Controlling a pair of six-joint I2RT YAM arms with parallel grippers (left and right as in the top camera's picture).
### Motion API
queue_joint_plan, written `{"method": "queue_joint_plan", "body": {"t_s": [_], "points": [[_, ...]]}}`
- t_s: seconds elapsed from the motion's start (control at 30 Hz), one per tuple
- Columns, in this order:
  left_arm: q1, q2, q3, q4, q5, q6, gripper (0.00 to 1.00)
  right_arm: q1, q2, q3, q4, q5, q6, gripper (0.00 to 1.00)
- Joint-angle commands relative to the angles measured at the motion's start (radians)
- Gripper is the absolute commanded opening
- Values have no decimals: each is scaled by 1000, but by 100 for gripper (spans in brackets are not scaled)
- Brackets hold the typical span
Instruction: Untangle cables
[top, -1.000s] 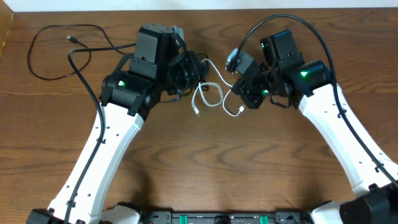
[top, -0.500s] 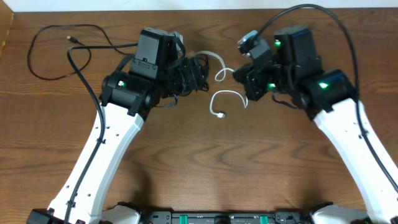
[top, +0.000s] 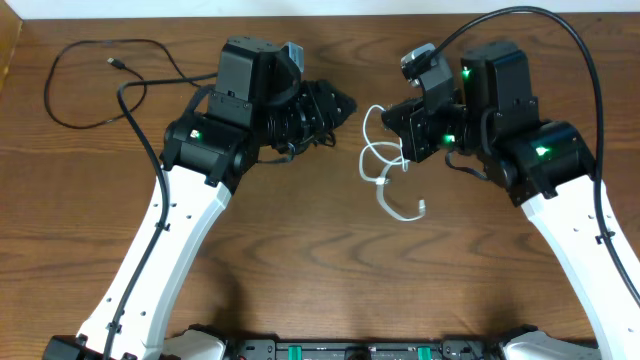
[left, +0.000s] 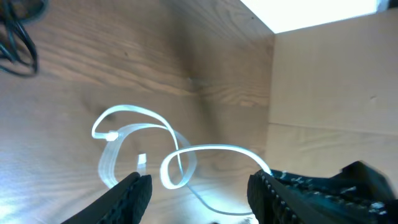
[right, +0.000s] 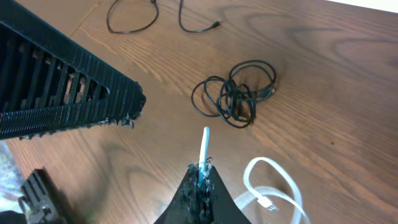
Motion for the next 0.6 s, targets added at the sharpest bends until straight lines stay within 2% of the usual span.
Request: {"method": "queue_joint_plan", "body": {"t_s": [0.0,0.2,0.23,0.27,0.43,0.57], "points": [[2,-3,13,6,38,-73,56,0,-2,3,2,-45,16,1],[2,-3,13,-10,-56,40,56,4,-3,3,9,-72,34,1],[2,-3,13,-9,-55,55,49,0,-3,3,8,-71,60,1],[2,-3,13,-9,-53,91,47,-3,-3,3,8,-71,78,1],[2,-3,13,-29,-53,536,47,-21,-3,3,1,-111,92,1],[-2,-3,13,-33,-43,669,48,-23,-3,3,6,-169,116,1]]}}
